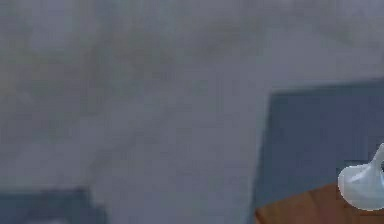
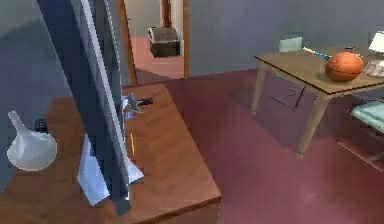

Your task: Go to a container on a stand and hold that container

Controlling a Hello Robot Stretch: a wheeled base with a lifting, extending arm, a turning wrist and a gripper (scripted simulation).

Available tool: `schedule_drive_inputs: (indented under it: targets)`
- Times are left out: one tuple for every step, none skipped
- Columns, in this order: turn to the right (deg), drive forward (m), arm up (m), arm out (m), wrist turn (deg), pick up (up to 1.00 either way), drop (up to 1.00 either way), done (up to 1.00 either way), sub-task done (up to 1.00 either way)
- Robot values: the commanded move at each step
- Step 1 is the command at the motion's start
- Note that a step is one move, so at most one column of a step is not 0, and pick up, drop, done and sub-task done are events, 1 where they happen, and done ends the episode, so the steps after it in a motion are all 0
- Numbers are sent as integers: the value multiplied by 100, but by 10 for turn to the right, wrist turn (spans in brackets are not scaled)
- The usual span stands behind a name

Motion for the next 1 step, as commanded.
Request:
schedule_drive_inputs:
  targets:
    - [-390,0,0,0,0,0,0,0,0]
